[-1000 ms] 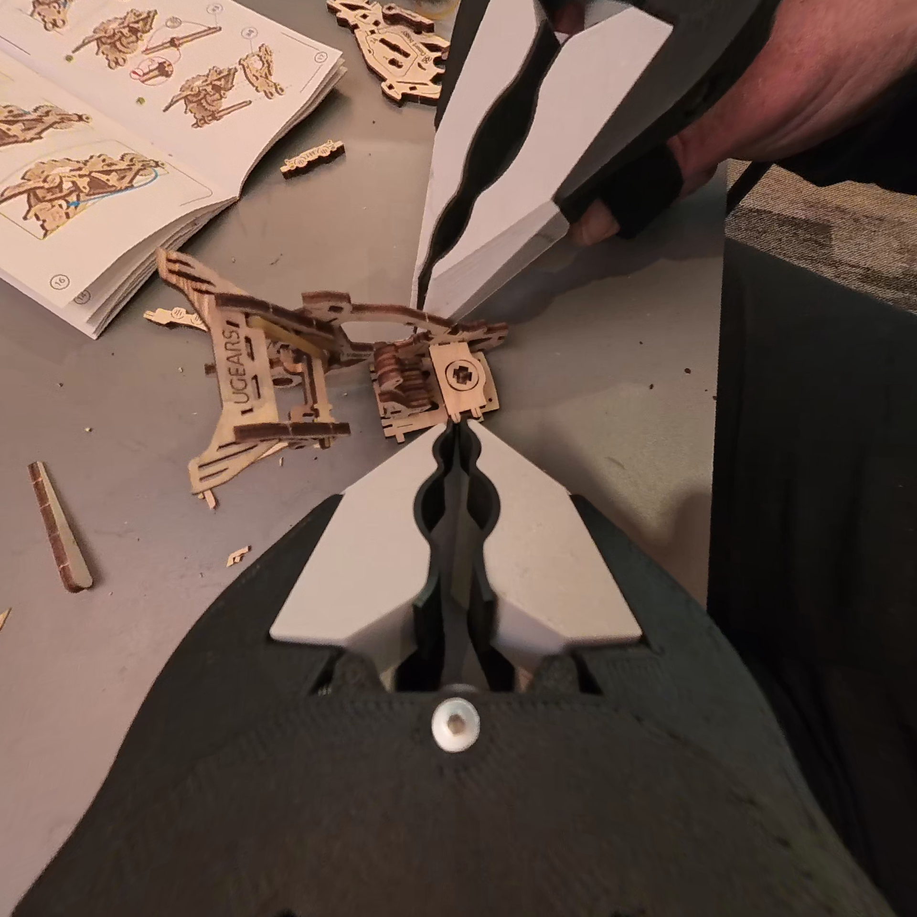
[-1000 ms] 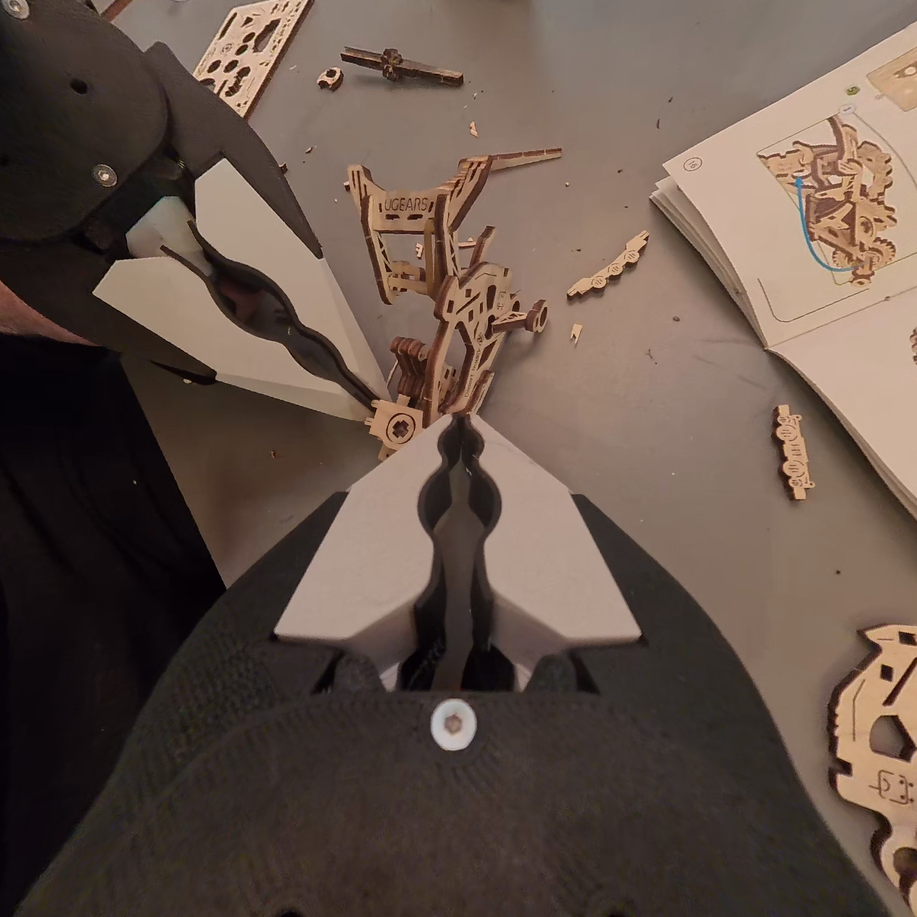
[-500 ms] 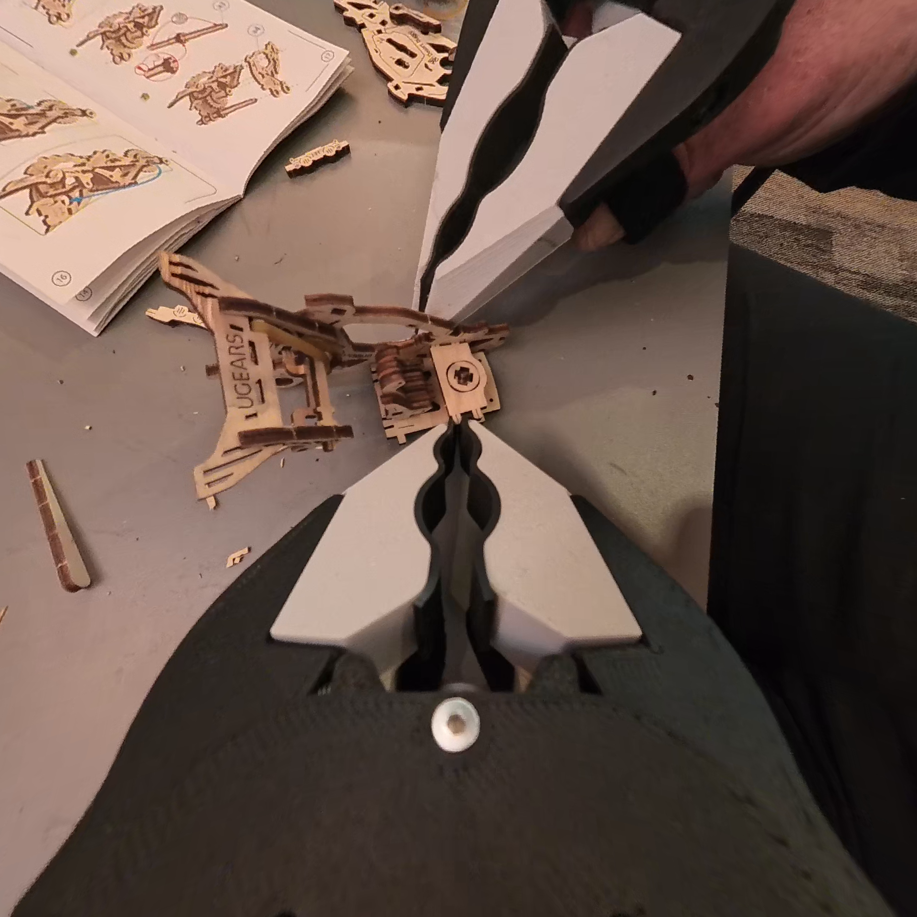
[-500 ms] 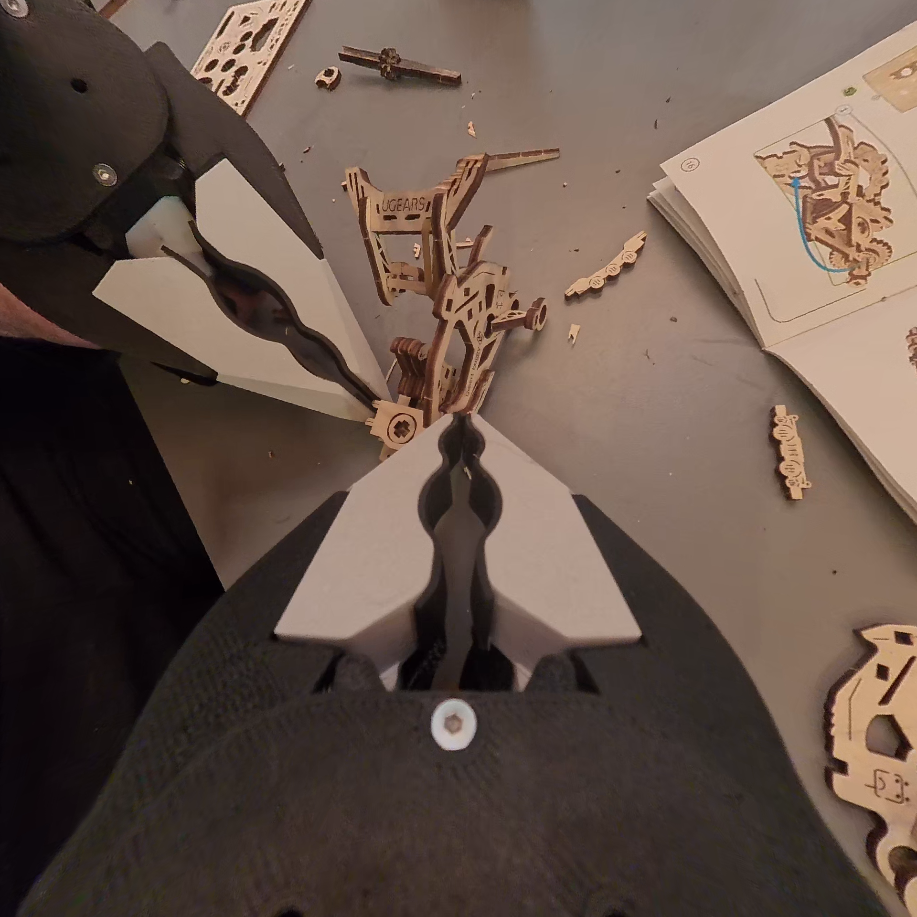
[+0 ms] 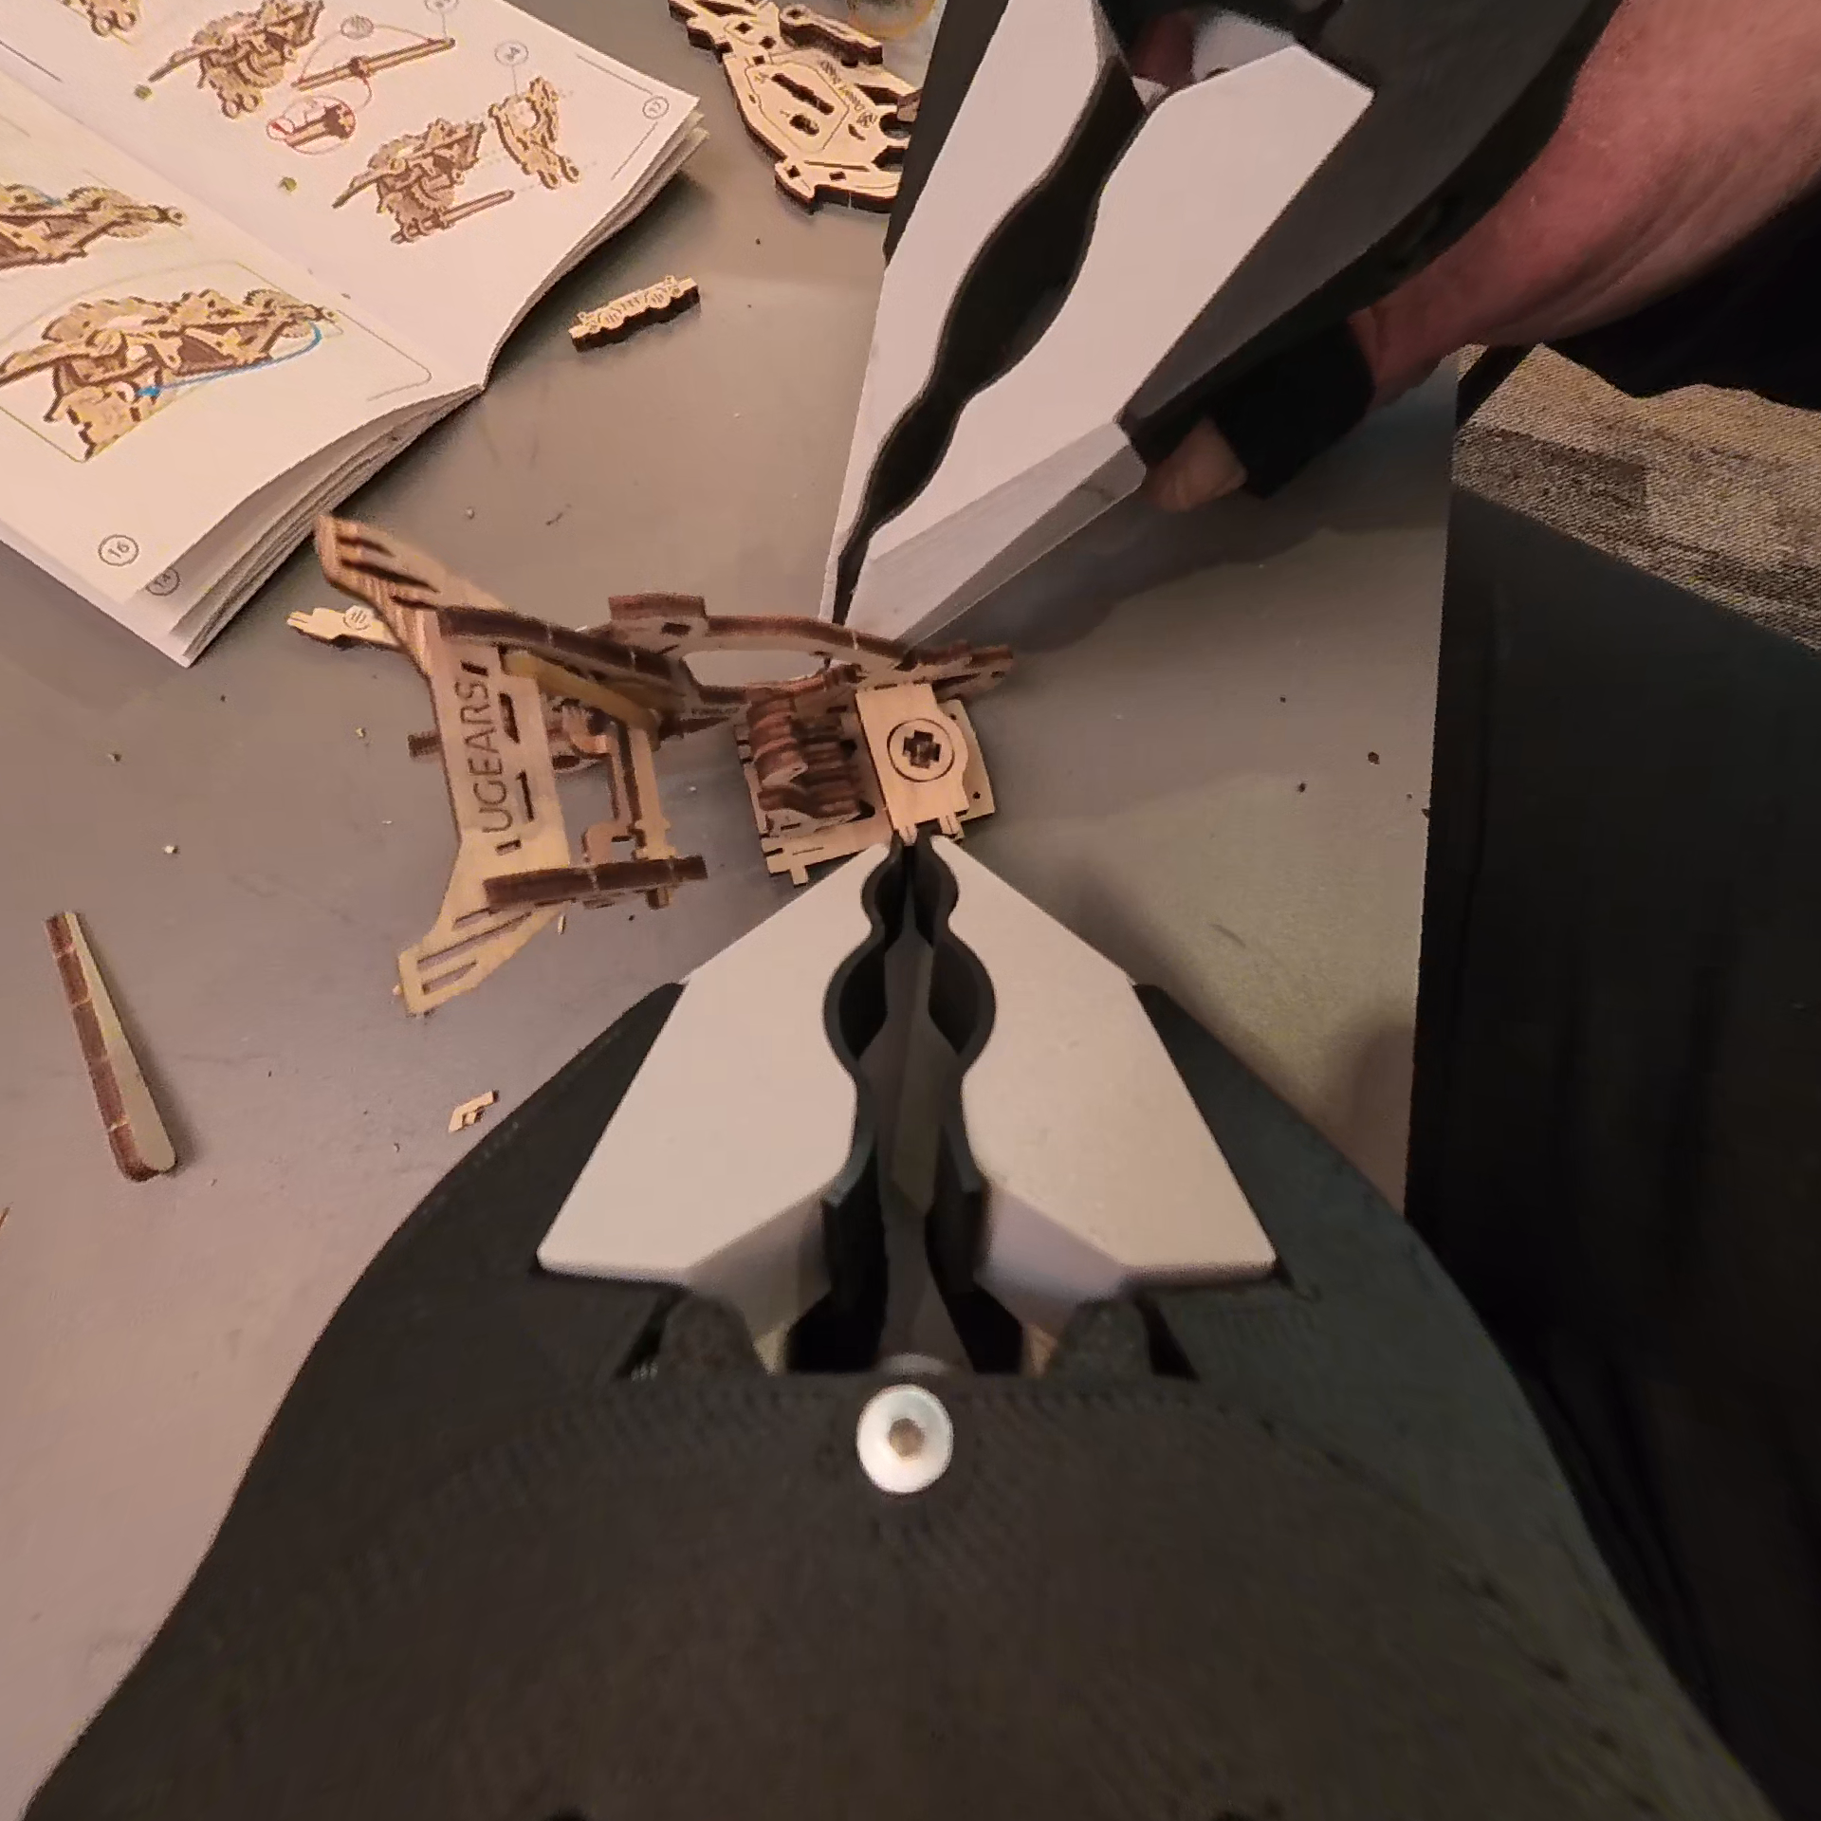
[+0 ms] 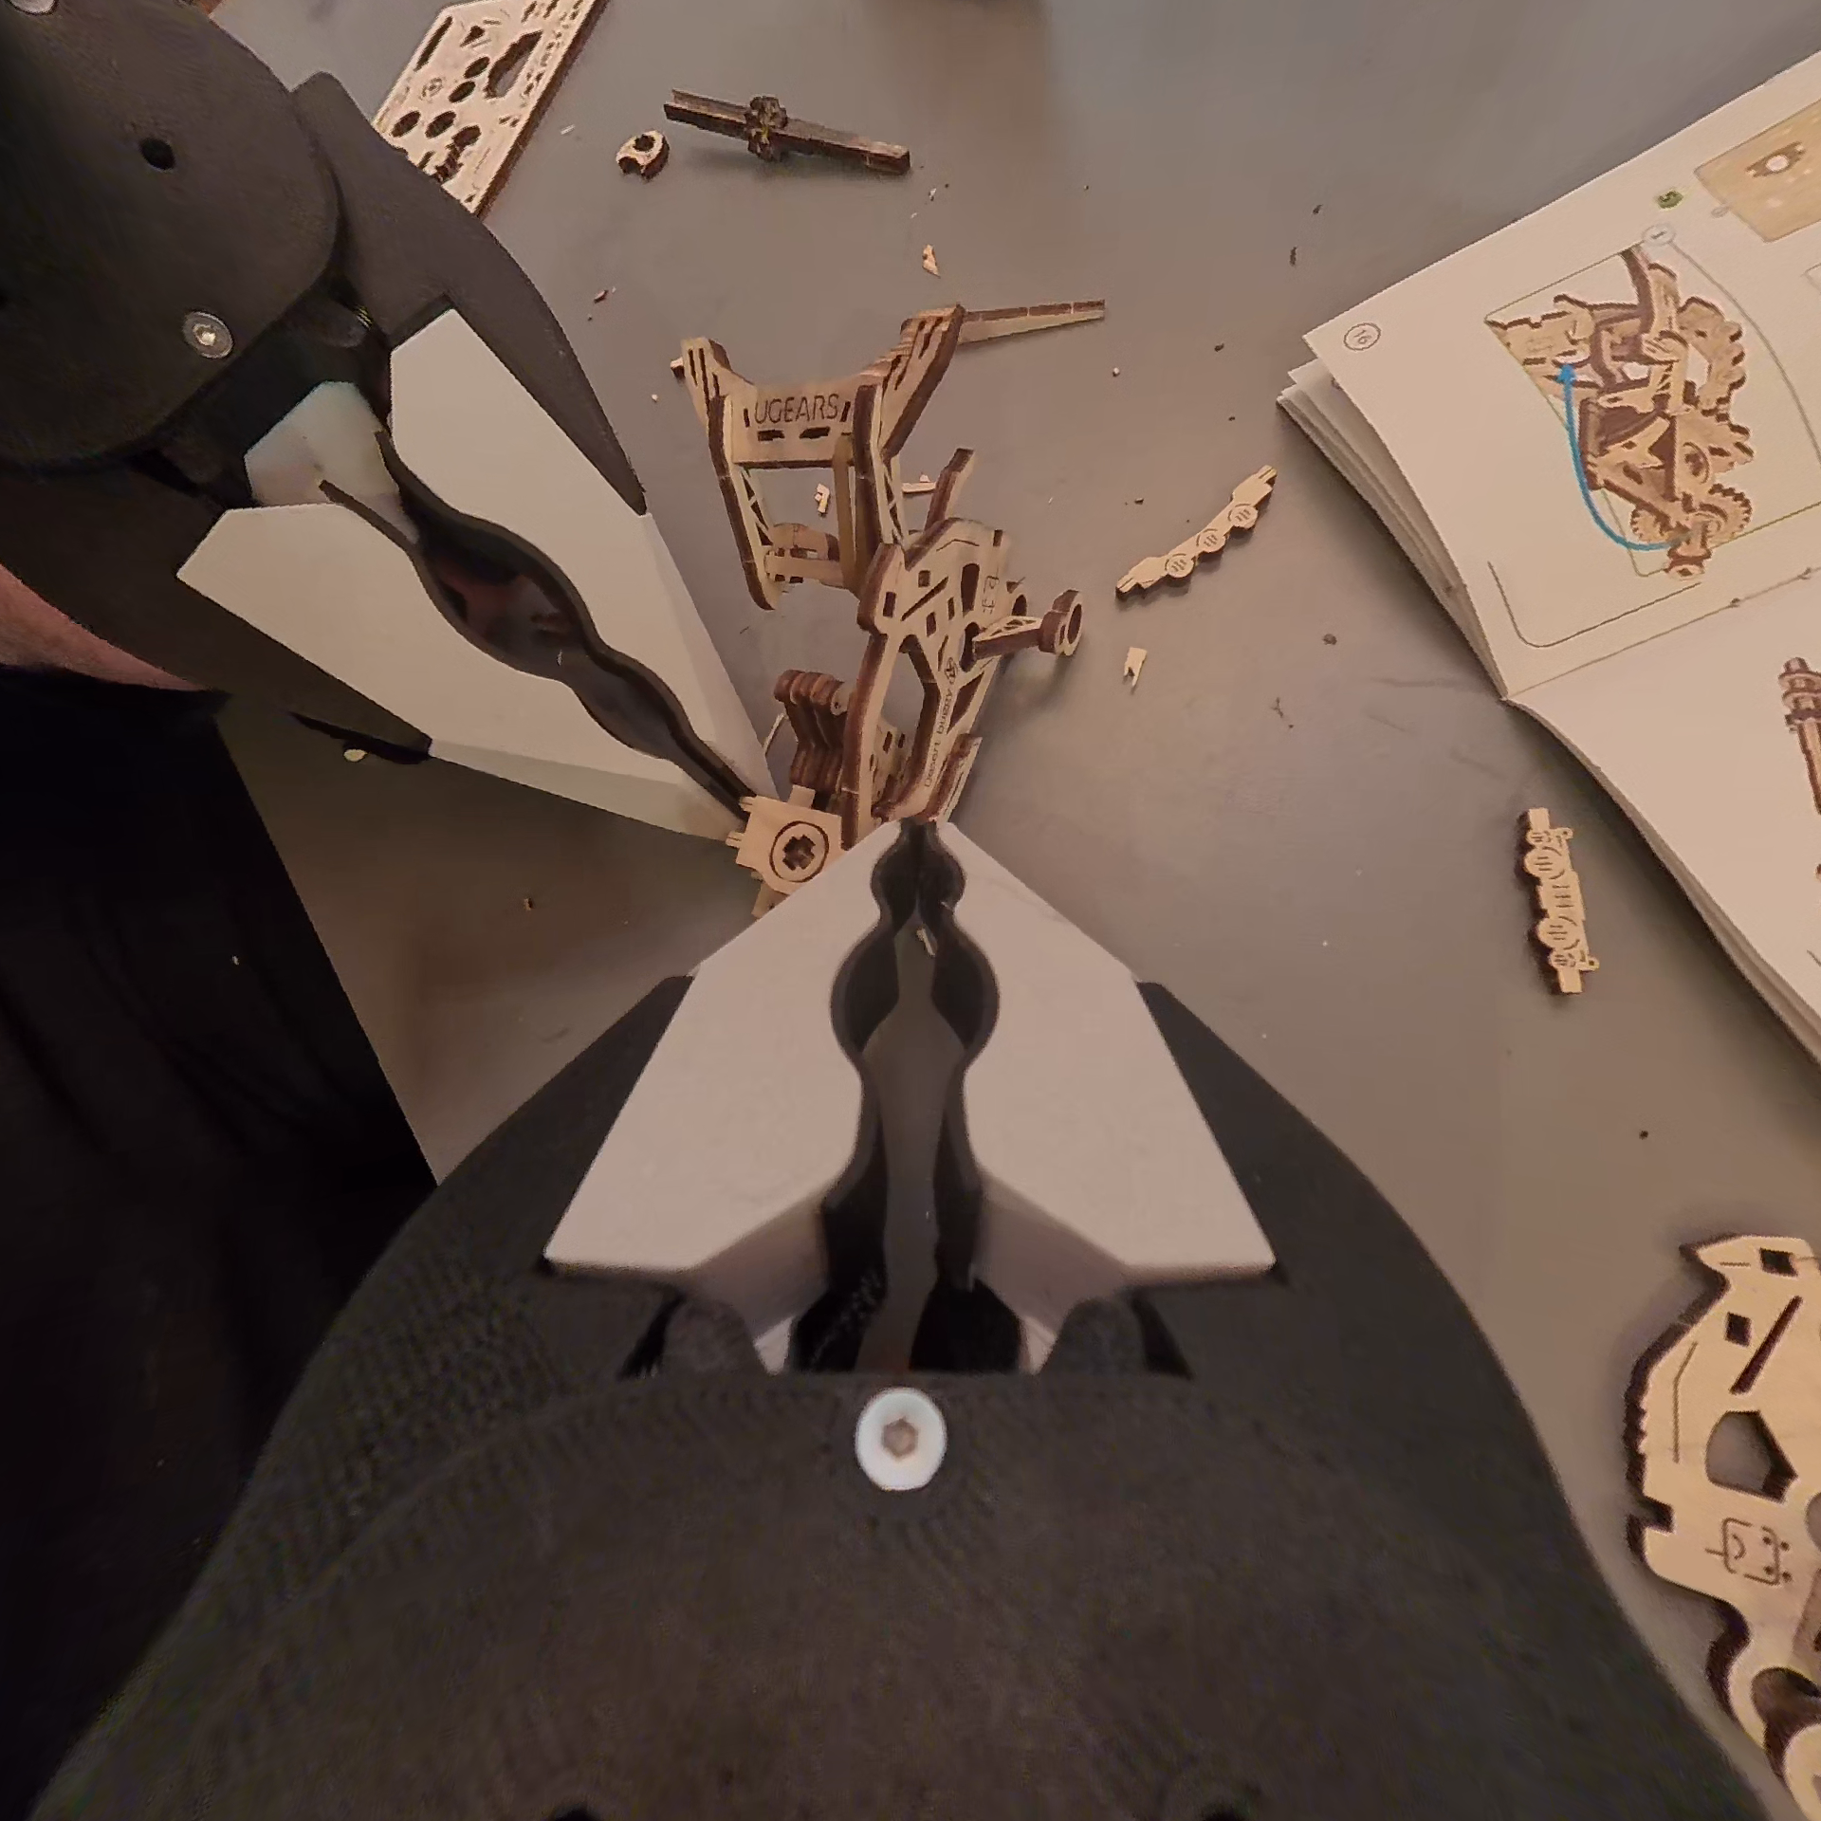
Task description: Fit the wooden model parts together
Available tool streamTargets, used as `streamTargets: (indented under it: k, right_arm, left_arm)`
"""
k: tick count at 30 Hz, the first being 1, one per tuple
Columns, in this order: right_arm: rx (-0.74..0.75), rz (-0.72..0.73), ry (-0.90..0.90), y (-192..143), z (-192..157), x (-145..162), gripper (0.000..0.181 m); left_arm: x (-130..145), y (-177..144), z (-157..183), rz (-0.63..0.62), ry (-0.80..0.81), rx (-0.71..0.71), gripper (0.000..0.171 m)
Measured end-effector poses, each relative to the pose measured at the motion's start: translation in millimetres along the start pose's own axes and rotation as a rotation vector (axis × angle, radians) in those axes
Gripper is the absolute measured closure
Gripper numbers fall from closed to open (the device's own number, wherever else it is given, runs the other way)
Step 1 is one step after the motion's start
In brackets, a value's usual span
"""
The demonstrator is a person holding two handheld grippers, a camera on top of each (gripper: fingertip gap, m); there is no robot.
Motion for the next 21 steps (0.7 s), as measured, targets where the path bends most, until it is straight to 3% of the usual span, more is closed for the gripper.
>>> streamTargets:
  k: [13,17,21]
  right_arm:
    - [0.037,0.024,0.011,-1,3,-2,0.181]
    - [-0.030,0.057,0.116,-5,10,-3,0.181]
    - [-0.057,0.029,0.088,-6,12,-2,0.181]
  left_arm:
    - [-2,2,-1,0.012,0.002,-0.024,0.171]
    - [-4,7,2,0.003,0.029,-0.029,0.171]
    - [-5,7,2,0.009,0.028,-0.022,0.171]
Point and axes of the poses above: each gripper's, where its closed fingertips meet, y out along the fingers, x out of its underside, z = x × y across the jaws, the point moved 5 cm from there along -y, back along the fingers, and after that the axes turned 5 degrees about -y, right-handed, at the moved point
